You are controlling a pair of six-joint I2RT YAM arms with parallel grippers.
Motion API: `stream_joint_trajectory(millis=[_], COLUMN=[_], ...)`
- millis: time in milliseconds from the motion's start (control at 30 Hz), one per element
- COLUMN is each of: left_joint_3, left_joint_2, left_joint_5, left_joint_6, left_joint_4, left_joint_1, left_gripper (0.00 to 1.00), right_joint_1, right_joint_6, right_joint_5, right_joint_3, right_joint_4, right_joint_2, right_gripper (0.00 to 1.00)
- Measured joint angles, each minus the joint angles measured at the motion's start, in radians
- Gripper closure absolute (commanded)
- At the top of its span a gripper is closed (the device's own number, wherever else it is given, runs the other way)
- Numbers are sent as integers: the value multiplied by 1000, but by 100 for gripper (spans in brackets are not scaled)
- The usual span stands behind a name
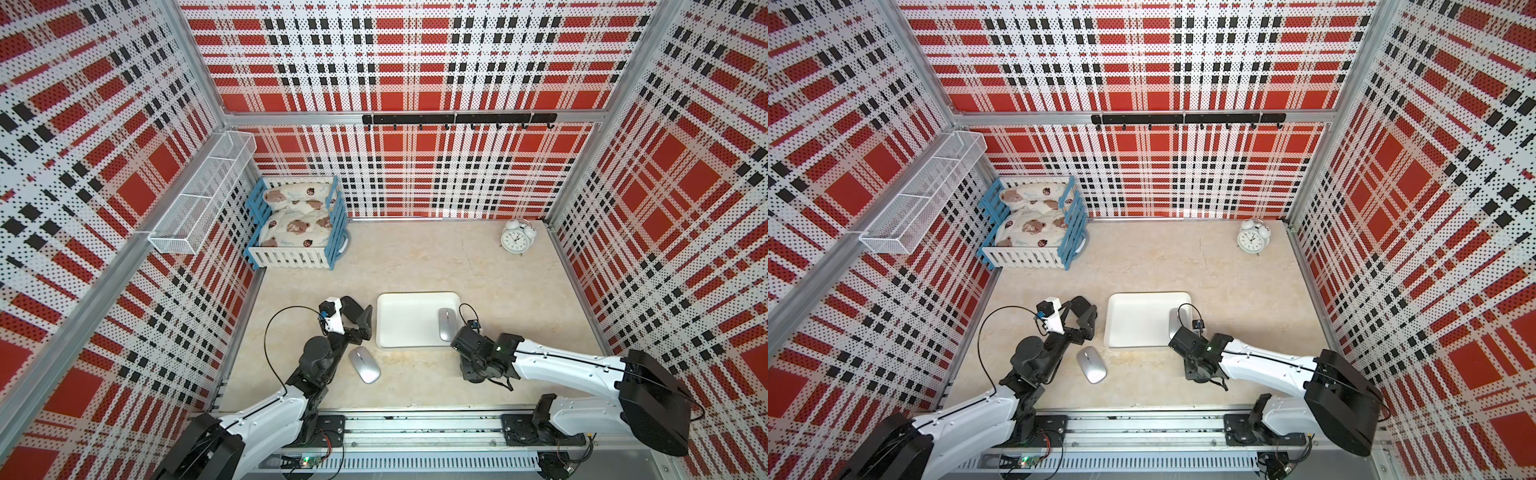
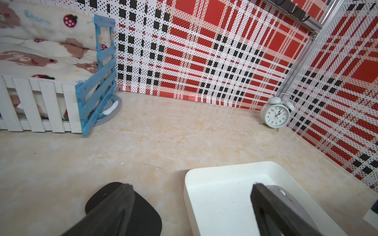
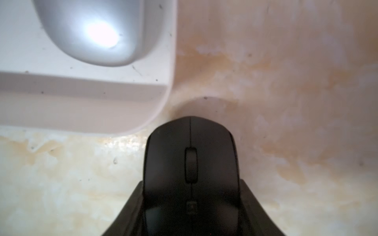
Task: Put the mouse in the storage box
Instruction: Pick up the mouse from the center of the board, then place the mouse in the storage box.
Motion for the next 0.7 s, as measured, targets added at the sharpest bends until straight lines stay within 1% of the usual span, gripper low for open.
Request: stream_joint_trajectory(millis=[100, 167, 267, 333, 400, 467, 500, 600, 700], left_joint_3=[0, 0, 0, 0, 0, 0, 0, 0, 0], left_joint_2=[0, 0, 0, 0, -3, -8, -11, -21, -23], left_joint_5=[-5, -9, -16, -18, -21, -25, -28, -37, -41], left_joint_6=[0, 0, 0, 0, 0, 0, 0, 0, 0], left_joint_4=[0, 0, 0, 0, 0, 0, 0, 0, 0], left_joint_1=[0, -1, -2, -3, -4, -4, -4, -4, -5], left_gripper=[5, 5, 5, 5, 5, 5, 5, 5, 5], right_joint_1=[0, -5, -46, -80, -96, -97, -96, -95, -95], right_joint_6=[-18, -42, -99, -137, -163, -184, -192, -204, -206], right_joint_5=[75, 132, 172, 178, 167, 139, 114, 50, 0], right_joint_3=[129, 233, 367, 411, 434, 458, 474, 497, 506], right_joint_4=[-127, -185, -184, -133, -82, -30, 1, 64, 92], right_joint_2=[-55, -108, -155, -132, -66, 39, 126, 319, 431], right_gripper=[59, 58, 59, 61, 63, 63, 63, 63, 63])
